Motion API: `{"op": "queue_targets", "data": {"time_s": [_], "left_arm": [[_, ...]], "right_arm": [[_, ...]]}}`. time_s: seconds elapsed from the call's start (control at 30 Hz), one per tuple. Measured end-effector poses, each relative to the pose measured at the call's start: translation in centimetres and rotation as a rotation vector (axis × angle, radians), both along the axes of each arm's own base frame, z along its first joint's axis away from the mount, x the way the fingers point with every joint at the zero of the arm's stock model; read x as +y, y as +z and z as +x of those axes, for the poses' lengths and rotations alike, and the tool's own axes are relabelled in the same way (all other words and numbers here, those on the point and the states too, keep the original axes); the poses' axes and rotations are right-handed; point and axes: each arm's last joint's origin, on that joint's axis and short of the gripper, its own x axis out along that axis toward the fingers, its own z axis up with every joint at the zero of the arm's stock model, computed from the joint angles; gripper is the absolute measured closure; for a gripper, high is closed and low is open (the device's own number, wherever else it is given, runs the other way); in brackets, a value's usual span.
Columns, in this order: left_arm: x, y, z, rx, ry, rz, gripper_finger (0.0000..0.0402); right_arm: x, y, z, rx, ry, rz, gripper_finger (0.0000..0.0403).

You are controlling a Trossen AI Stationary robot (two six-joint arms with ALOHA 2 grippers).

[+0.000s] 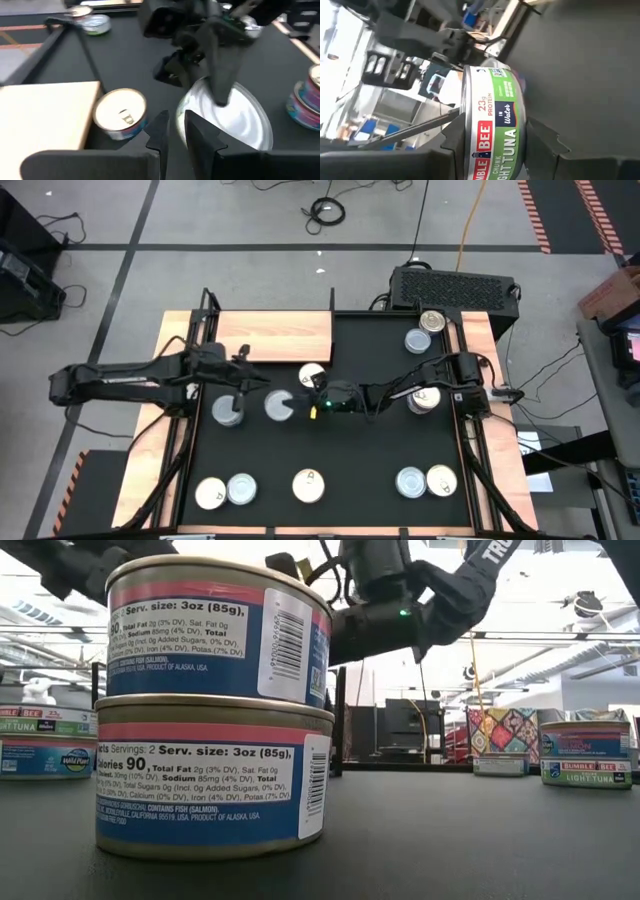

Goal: Stack canned seafood by type on shelf
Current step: Put the green tuna can on the shelf

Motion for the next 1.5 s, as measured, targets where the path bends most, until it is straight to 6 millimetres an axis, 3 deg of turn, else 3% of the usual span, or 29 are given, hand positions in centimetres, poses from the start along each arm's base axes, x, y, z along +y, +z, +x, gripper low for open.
{"op": "queue_targets", "data": {"time_s": [0.2,0.33,0.47,0.63,1.0,1.2,1.5], "left_arm": [[-0.1,1.3,-2.0,-0.055,0.168,0.074,0.0337],[0.2,1.2,-3.4,0.001,0.400,0.153,0.0337],[0.6,0.8,-4.4,0.059,0.624,0.206,0.0337],[0.8,0.6,-4.9,0.085,0.750,0.230,0.0337],[0.8,0.5,-4.9,0.100,0.754,0.237,0.0337],[0.8,0.5,-4.9,0.101,0.753,0.239,0.0337],[0.8,0.4,-4.8,0.106,0.752,0.239,0.0337]], "right_arm": [[-1.6,3.2,2.3,0.014,0.013,-0.160,0.0269],[-2.9,5.4,4.2,0.044,-0.016,-0.263,0.0269],[-5.4,6.2,5.9,0.058,-0.064,-0.299,0.0269],[-8.9,5.5,7.6,0.091,-0.119,-0.304,0.0269],[-16.0,2.9,10.2,0.186,-0.233,-0.287,0.0268],[-17.5,1.8,10.8,0.237,-0.257,-0.296,0.0268],[-19.0,1.3,10.1,0.335,-0.348,-0.330,0.0268]]}}
